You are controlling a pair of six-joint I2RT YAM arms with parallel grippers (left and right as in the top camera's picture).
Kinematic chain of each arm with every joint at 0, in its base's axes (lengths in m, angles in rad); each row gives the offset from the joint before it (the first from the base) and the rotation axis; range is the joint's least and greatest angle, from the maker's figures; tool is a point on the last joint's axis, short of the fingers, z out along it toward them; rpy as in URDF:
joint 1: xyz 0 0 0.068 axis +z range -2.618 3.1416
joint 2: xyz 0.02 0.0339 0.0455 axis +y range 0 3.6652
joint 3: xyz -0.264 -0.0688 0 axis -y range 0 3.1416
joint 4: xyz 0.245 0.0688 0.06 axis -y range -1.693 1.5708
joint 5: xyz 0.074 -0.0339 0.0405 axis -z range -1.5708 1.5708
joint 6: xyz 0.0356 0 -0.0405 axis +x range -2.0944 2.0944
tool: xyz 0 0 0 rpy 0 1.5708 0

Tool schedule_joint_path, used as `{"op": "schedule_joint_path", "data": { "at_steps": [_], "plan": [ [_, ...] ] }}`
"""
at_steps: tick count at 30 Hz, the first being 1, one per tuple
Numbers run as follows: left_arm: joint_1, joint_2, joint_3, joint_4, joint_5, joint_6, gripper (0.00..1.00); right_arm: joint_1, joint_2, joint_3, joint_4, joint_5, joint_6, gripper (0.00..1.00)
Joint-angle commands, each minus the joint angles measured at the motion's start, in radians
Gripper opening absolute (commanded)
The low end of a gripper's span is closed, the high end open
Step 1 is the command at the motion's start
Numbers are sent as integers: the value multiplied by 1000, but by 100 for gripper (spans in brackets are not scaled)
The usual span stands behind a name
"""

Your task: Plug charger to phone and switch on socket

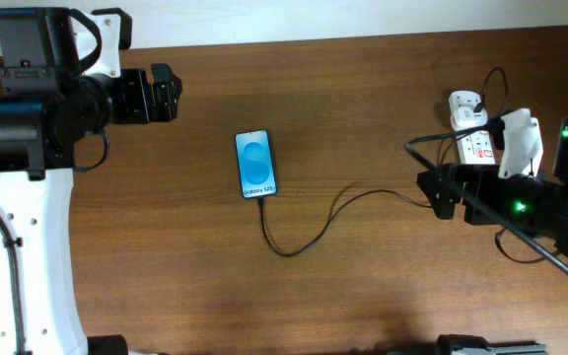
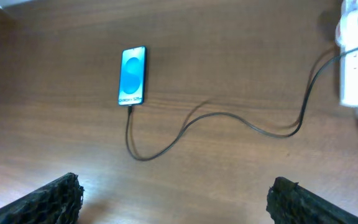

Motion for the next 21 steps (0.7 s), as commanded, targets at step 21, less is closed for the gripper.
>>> {"op": "schedule_joint_path", "data": {
  "at_steps": [21],
  "plan": [
    [3,-6,12,2,-7,1,99,106,-760,-1054,1034,219,-122,99]
  ]
}}
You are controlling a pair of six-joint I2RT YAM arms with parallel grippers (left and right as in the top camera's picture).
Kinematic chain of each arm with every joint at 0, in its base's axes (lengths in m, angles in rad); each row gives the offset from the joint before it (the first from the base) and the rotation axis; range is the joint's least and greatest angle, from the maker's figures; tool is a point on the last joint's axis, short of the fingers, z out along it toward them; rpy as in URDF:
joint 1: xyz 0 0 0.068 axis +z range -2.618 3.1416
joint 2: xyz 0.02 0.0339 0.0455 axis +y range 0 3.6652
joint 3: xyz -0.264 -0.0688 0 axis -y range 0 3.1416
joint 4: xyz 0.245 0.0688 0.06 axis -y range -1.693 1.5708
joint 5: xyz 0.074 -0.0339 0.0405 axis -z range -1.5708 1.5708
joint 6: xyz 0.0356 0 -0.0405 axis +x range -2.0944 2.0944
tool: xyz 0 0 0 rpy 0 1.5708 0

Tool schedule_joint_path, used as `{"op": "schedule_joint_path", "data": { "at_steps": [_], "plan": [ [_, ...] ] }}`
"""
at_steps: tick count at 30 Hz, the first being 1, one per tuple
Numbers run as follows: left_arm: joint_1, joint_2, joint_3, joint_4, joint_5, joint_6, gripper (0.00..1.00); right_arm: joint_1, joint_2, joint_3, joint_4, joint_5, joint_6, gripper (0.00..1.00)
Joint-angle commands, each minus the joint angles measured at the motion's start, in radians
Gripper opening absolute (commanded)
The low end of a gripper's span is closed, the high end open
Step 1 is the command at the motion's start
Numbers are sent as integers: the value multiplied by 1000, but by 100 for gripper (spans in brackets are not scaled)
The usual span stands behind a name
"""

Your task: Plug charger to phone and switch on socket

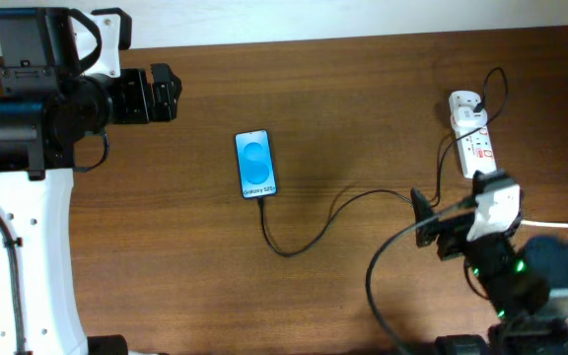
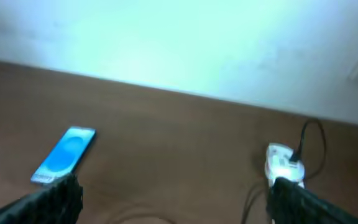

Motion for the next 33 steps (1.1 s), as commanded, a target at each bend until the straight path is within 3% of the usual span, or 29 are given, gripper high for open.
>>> {"op": "schedule_joint_path", "data": {
  "at_steps": [1,11,26,33],
  "plan": [
    [3,-6,12,2,-3,1,99,9,-101,-154,112,17,-3,99],
    [3,-6,12,2,-4,1,99,10,-279,-484,461,17,8,99],
    [3,-6,12,2,-4,1,99,11,-448,-661,481,34,10,99],
    [3,-6,12,2,-4,1,99,36,-448,-660,379,21,12,99]
  ]
}}
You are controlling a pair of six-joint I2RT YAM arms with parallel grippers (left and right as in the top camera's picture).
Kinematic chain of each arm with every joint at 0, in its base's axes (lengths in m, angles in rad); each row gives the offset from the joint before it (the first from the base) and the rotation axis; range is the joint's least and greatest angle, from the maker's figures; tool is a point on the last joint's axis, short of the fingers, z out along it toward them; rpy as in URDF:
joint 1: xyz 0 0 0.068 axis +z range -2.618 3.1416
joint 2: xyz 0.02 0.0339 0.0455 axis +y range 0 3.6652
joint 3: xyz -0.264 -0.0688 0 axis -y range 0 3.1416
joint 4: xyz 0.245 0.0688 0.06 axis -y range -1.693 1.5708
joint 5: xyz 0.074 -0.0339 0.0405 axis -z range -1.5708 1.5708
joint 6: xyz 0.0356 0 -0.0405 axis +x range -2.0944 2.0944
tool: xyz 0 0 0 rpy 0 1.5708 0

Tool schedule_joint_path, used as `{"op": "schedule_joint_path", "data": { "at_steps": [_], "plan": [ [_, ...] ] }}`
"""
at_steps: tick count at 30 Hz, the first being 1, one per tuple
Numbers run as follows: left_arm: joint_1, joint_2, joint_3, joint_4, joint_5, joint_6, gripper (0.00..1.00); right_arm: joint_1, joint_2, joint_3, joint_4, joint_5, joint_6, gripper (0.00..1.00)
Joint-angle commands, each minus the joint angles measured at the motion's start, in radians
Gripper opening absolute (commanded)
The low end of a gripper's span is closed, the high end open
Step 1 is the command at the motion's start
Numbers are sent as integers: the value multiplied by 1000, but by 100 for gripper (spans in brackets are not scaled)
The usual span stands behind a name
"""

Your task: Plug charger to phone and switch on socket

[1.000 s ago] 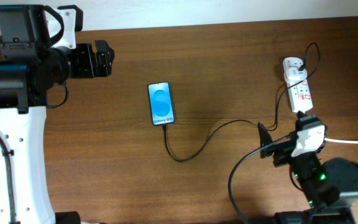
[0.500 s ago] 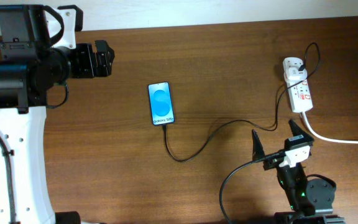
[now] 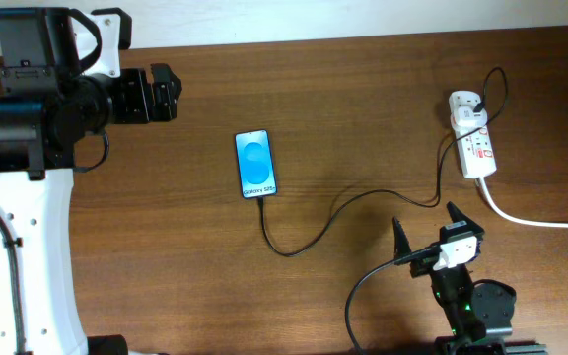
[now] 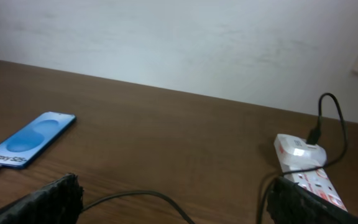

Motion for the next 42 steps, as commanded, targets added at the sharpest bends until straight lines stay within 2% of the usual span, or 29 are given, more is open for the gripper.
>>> {"op": "schedule_joint_path", "data": {
  "at_steps": [1,25,30,32,36,42],
  "plan": [
    [3,-6,12,2,-4,1,99,28,-11,-5,-8,-2,11,99],
    [3,-8,12,-11,-5,1,99,27,-11,-5,-8,-1,11,99],
    [3,-45,-12,-2,-95,2,99,27,-11,-5,-8,-1,11,99],
    [3,-82,-54,35,-101,2,99,27,-11,-5,-8,-1,11,99],
    [3,-203,-238,216,-87,2,99,27,-11,-5,-8,-1,11,99],
    [3,-450,-648,490,-81,14,99,27,-11,-5,-8,-1,11,99]
  ]
}}
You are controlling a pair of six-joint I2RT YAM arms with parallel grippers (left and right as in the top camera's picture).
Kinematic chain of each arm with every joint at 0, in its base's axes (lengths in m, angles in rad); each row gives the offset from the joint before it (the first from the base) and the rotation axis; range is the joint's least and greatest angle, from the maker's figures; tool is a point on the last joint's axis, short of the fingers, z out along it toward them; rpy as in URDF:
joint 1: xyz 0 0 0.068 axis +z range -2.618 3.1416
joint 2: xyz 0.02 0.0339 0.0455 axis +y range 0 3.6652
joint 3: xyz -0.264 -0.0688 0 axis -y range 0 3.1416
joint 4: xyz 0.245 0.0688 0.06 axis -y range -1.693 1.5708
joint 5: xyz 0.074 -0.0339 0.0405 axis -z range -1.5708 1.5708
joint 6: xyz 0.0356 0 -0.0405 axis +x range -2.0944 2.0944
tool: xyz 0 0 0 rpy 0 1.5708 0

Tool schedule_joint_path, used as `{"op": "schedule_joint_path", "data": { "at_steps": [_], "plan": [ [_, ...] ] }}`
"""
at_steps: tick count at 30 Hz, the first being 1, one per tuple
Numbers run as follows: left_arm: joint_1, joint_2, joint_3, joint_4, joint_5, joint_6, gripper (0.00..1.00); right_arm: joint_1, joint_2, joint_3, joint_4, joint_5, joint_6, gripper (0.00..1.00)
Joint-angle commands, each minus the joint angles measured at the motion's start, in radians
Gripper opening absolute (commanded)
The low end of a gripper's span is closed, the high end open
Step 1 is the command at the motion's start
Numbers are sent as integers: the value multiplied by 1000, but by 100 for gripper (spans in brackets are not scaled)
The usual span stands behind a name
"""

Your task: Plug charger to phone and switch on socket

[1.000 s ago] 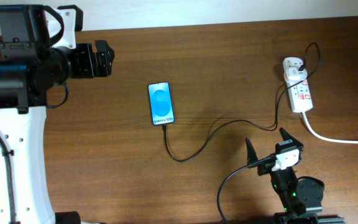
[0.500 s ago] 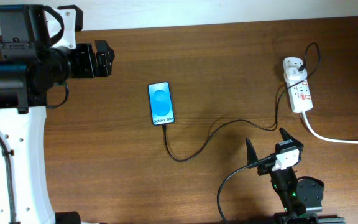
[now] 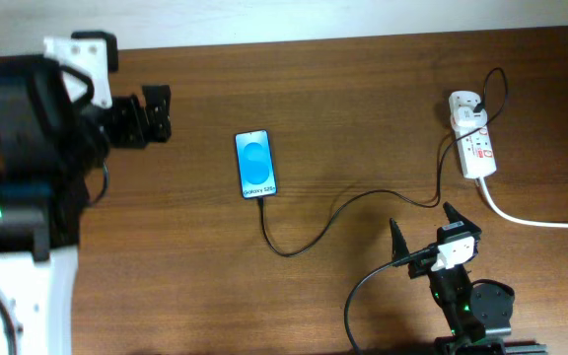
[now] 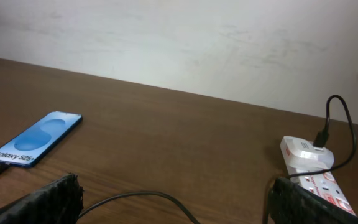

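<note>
The phone (image 3: 255,165) lies face up mid-table, its blue screen lit, also seen at the left of the right wrist view (image 4: 36,139). A black cable (image 3: 323,225) runs from its near end to a plug in the white socket strip (image 3: 474,143) at the far right. My right gripper (image 3: 422,235) sits low near the front edge, open, nothing between its fingers (image 4: 55,199), pointing at the back wall. My left gripper (image 3: 158,113) hangs at the far left, well clear of the phone, its jaws unclear from above.
A white mains cord (image 3: 540,222) leaves the strip toward the right edge. The left arm's white body (image 3: 28,286) fills the left side. A pale wall (image 4: 179,43) stands behind the table.
The left arm has shifted: its body sits differently and its gripper is a little lower and further left. The right gripper has barely moved. Phone, cable and strip lie as before.
At first my right gripper was open beside the socket strip, looking down at the phone with the cable in it. It then stood nearer the front edge, then low at the front facing the wall, where it stays. The left arm moved only lately.
</note>
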Motion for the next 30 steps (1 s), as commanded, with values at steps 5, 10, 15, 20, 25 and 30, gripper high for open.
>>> {"op": "schedule_joint_path", "data": {
  "at_steps": [5,10,15,20,25,30],
  "plan": [
    [3,-313,-492,286,8,64,99,9,-11,-5,-7,-1,11,99],
    [3,-528,-791,529,8,132,99,9,-11,-5,-7,-1,11,99],
    [3,-729,-1066,762,7,175,99,9,-11,-5,-7,-1,11,99],
    [3,-928,-1284,845,4,240,99,9,-11,-5,-7,-1,11,99],
    [3,-1061,-1411,845,-16,249,99,9,-11,-5,-7,-1,11,99],
    [3,-1131,-1471,845,-27,253,99,9,-11,-5,-7,-1,11,99]
  ]
}}
